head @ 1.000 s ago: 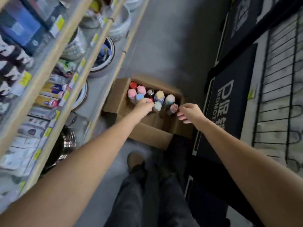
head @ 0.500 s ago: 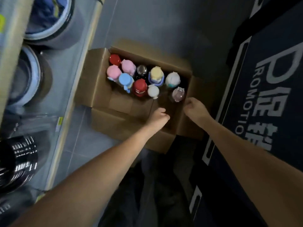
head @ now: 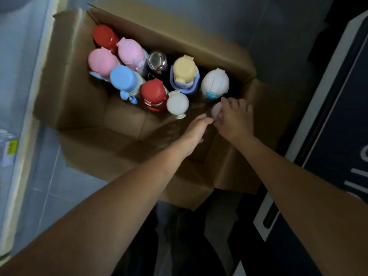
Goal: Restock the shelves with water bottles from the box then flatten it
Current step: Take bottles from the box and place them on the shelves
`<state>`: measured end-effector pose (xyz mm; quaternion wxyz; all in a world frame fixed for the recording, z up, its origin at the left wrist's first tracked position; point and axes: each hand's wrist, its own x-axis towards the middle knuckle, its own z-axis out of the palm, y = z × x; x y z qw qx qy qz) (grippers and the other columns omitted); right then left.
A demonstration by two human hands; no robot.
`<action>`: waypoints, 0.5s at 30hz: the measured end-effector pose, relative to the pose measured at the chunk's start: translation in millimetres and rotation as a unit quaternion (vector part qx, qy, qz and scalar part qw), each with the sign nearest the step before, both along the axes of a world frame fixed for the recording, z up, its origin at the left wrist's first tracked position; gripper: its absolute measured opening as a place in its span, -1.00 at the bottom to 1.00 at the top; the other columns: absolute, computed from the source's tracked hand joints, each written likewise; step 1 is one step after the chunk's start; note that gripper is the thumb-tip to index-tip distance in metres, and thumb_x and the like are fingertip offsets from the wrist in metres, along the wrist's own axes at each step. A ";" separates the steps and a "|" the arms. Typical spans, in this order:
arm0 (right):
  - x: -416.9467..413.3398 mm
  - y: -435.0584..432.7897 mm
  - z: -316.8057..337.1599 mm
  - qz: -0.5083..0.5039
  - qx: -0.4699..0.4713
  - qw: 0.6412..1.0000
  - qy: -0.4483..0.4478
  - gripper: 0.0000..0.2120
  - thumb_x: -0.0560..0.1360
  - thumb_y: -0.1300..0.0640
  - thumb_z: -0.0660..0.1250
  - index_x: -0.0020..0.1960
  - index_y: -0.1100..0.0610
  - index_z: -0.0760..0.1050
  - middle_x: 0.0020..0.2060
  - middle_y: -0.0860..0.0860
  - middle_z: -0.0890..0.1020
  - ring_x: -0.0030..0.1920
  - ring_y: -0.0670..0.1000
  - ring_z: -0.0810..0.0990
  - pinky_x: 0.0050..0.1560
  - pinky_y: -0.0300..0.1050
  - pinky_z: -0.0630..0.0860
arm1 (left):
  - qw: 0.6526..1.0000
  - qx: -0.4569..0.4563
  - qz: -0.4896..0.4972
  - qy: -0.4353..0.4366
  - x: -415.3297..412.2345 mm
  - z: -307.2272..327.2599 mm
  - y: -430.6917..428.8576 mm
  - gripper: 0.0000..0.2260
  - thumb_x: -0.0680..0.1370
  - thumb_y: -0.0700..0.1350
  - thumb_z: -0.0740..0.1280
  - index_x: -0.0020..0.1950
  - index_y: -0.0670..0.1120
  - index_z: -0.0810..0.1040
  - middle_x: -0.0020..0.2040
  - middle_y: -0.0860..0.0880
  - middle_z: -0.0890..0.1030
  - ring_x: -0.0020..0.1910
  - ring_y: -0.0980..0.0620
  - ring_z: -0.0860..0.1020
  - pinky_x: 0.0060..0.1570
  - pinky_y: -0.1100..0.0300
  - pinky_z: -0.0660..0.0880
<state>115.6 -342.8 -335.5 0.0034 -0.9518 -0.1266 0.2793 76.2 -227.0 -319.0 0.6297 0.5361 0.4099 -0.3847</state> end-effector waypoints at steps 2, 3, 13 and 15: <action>1.7 3.3 -12.9 0.035 -0.029 0.999 0.004 -0.28 0.44 -0.01 0.39 0.48 0.13 0.14 0.42 0.16 0.29 0.40 0.19 0.25 0.34 0.08 0.24 | 1.000 -0.014 0.005 -0.003 3.2 -9.5 -2.3 -0.57 0.62 -0.10 0.13 0.50 0.04 0.21 0.43 -0.01 0.34 0.37 -0.04 0.36 0.30 0.03 0.26; 1.6 4.3 -18.3 0.052 -0.042 0.998 0.005 -0.26 0.44 0.01 0.40 0.48 0.15 0.13 0.42 0.19 0.27 0.40 0.21 0.24 0.34 0.08 0.24 | 1.000 -0.021 0.006 -0.004 3.2 -13.8 -3.1 -0.57 0.62 -0.13 0.12 0.50 0.04 0.20 0.44 -0.02 0.33 0.38 -0.04 0.35 0.31 0.03 0.24; -11.5 18.5 -17.5 -0.066 0.050 0.993 0.089 -0.27 0.34 -0.03 0.47 0.39 0.12 0.23 0.28 0.19 0.36 0.26 0.21 0.36 0.11 0.07 0.43 | 0.995 0.021 -0.022 -0.093 -27.7 -19.8 12.3 -0.40 0.51 -0.44 0.16 0.52 -0.13 0.15 0.48 -0.14 0.27 0.46 -0.04 0.26 0.38 0.14 0.25; -22.8 25.4 -7.6 -0.166 0.116 0.970 0.138 -0.25 0.31 -0.04 0.50 0.38 0.10 0.25 0.26 0.14 0.41 0.23 0.15 0.43 0.14 0.05 0.46 | 0.986 0.047 -0.096 -0.124 -37.1 -16.3 24.6 -0.31 0.47 -0.44 0.23 0.53 -0.11 0.10 0.50 -0.14 0.19 0.47 -0.04 0.21 0.41 0.17 0.22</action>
